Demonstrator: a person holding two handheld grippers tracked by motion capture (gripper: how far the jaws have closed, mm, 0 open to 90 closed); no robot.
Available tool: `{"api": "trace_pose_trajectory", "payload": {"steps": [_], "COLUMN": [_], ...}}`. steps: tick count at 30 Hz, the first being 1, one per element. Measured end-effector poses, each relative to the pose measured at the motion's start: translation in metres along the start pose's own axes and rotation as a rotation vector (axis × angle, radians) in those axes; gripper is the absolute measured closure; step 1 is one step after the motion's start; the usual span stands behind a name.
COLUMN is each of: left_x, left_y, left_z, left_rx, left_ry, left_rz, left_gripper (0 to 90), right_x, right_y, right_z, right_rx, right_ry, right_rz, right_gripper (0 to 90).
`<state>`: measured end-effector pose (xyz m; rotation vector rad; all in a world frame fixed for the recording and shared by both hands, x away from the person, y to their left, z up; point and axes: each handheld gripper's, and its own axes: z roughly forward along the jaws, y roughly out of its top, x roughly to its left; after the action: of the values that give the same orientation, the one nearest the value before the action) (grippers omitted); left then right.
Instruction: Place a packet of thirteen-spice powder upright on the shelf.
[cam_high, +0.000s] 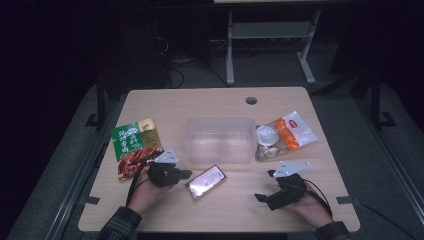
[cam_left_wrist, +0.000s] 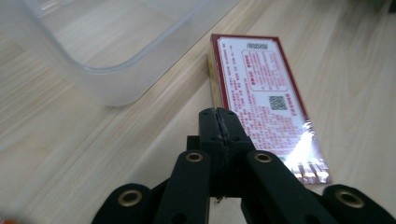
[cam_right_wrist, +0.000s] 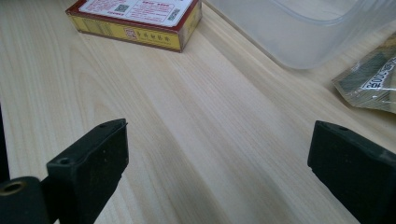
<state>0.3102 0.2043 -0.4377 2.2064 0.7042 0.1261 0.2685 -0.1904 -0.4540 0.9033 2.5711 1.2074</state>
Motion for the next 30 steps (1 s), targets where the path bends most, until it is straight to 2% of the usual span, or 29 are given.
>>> {"api": "trace_pose_trajectory", "payload": {"steps": [1, 3, 4, 6, 7, 8, 9, 10, 12, 13, 17, 22, 27, 30], "left_x": [-0.002, -0.005, -0.007, -0.012, -0.015, -0.022, -0.022, -0.027, -0.035, -0.037, -0.044, -0.044, -0.045, -0.044], "left_y": [0.000, 0.000, 0.000, -0.001, -0.001, -0.002, -0.002, -0.003, -0.003, -0.002, -0.002, -0.004, -0.006, -0.007], "left_z": [-0.003, -0.007, -0.008, -0.008, -0.007, -0.005, -0.005, -0.003, -0.001, 0.000, 0.009, 0.018, 0.026, 0.029], "left_rx": [-0.004, -0.013, -0.012, -0.006, -0.001, 0.020, 0.020, 0.019, 0.035, 0.048, 0.085, 0.106, 0.121, 0.140], "left_ry": [0.010, 0.012, 0.011, 0.005, 0.008, 0.014, 0.014, 0.018, 0.029, 0.038, 0.057, 0.060, 0.058, 0.060], "left_rz": [-0.005, -0.015, -0.023, -0.043, -0.046, -0.036, -0.036, -0.028, -0.013, 0.009, 0.046, 0.054, 0.043, 0.063], "left_gripper": [82.5, 69.6, 69.6, 58.4, 48.1, 43.6, 38.9, 38.9, 28.7, 26.2, 20.6, 17.7, 17.7, 18.4], "right_x": [0.000, 0.000, 0.000, 0.000, 0.000, 0.000, 0.000, 0.000, 0.000, 0.001, 0.001, 0.001, 0.001, 0.001], "right_y": [0.000, 0.000, 0.000, 0.000, 0.000, 0.000, 0.000, 0.000, 0.000, 0.000, 0.000, 0.000, 0.000, 0.000], "right_z": [0.000, 0.000, 0.000, 0.000, 0.000, 0.000, 0.000, 0.000, 0.000, 0.000, 0.001, 0.001, 0.001, 0.001], "right_rx": [0.000, 0.000, 0.000, 0.001, 0.000, 0.001, 0.001, 0.000, 0.001, 0.004, 0.005, 0.007, 0.009, 0.011], "right_ry": [-0.001, 0.000, -0.001, 0.000, 0.000, -0.001, -0.001, -0.001, 0.001, 0.000, 0.002, 0.003, 0.002, 0.001], "right_rz": [0.000, 0.001, 0.000, 0.000, 0.001, 0.001, 0.001, 0.000, 0.006, 0.006, 0.005, 0.006, 0.007, 0.004], "right_gripper": [4.9, 4.9, 4.9, 4.9, 4.9, 4.9, 4.9, 4.9, 4.9, 4.9, 4.9, 4.9, 4.9, 4.9]}}
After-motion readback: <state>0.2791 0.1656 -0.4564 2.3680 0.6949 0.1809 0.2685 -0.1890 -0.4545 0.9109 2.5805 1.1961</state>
